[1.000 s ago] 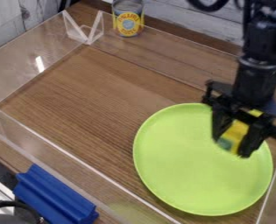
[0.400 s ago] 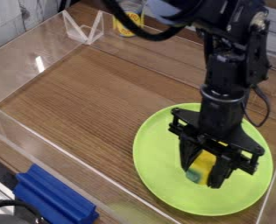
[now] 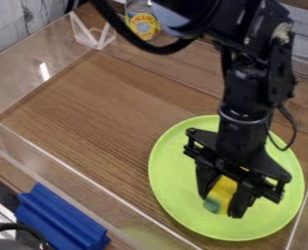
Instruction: Put the banana in the green plate
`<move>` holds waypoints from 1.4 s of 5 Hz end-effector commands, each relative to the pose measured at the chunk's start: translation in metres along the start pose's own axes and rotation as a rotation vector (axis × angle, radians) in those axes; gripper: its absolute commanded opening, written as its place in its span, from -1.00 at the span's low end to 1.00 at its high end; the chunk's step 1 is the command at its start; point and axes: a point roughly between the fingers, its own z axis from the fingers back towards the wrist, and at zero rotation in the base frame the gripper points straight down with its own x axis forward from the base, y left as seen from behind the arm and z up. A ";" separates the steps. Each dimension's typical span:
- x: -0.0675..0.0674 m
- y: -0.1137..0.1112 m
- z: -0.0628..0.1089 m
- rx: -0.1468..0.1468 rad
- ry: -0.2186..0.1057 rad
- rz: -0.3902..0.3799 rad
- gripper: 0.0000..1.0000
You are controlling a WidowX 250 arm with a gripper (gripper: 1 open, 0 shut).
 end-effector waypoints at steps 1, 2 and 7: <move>0.000 -0.003 0.012 -0.014 -0.054 -0.017 -1.00; -0.002 -0.003 0.012 -0.012 -0.054 -0.024 -1.00; -0.005 -0.003 0.016 -0.004 -0.049 -0.058 -1.00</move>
